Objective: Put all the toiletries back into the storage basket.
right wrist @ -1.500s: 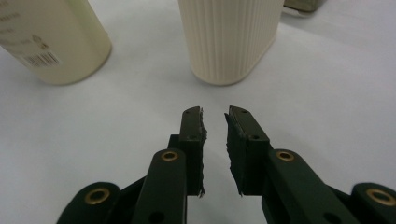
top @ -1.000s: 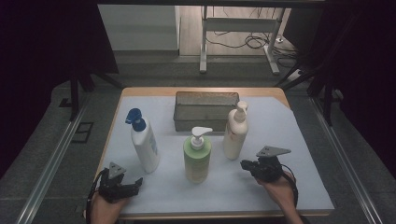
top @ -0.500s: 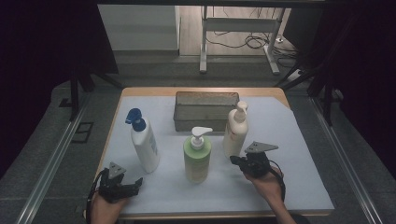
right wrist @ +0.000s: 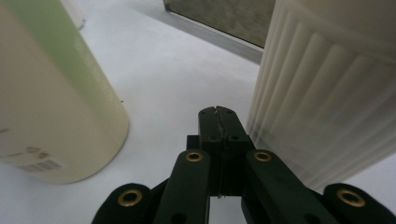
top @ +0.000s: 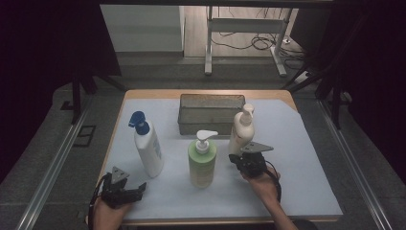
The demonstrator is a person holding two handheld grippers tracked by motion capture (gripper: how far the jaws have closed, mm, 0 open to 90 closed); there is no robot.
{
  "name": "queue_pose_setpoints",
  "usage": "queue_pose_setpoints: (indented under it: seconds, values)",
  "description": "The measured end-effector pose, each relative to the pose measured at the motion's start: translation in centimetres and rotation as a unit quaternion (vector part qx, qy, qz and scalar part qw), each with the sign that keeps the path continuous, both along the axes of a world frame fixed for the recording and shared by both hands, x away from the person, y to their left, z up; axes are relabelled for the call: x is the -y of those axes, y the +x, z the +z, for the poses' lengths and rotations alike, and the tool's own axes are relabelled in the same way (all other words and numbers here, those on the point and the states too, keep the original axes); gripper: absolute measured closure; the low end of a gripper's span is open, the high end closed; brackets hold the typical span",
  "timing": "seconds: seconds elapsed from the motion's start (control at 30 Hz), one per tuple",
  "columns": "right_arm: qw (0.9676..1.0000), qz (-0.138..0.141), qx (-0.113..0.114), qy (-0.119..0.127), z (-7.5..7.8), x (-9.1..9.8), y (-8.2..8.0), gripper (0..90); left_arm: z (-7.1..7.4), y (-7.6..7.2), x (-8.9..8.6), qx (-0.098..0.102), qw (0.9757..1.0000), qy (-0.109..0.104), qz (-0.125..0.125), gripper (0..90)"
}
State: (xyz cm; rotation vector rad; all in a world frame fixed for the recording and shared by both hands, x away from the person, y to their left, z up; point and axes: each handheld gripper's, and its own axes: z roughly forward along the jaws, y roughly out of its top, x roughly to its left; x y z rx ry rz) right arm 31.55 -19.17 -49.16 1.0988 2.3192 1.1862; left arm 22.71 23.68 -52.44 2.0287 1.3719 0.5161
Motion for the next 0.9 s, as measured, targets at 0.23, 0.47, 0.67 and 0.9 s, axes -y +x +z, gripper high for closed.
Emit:
queue_pose_setpoints:
  seconds: [0.23, 0.47, 0.67, 0.9]
  values:
    - [1.0000, -0.004, 0.003, -0.004, -0.3, 0.3, 0.1, 90.0, 0.0, 0.0, 0.0, 0.000, 1.0000, 0.000, 0.000, 12.4]
    - [0.9999, -0.016, 0.002, -0.003, -0.4, 1.0, 0.2, 89.9, 0.0, 0.0, 0.0, 0.000, 1.0000, 0.000, 0.000, 12.4]
    - [0.9998, -0.019, 0.002, -0.005, -0.3, 2.0, 0.4, 89.8, 0.0, 0.0, 0.0, 0.001, 1.0000, 0.000, 0.000, 12.4]
    - [0.9998, -0.017, -0.001, -0.010, -0.3, 2.6, 0.4, 89.7, 0.0, 0.0, 0.0, 0.001, 1.0000, 0.000, 0.001, 12.4]
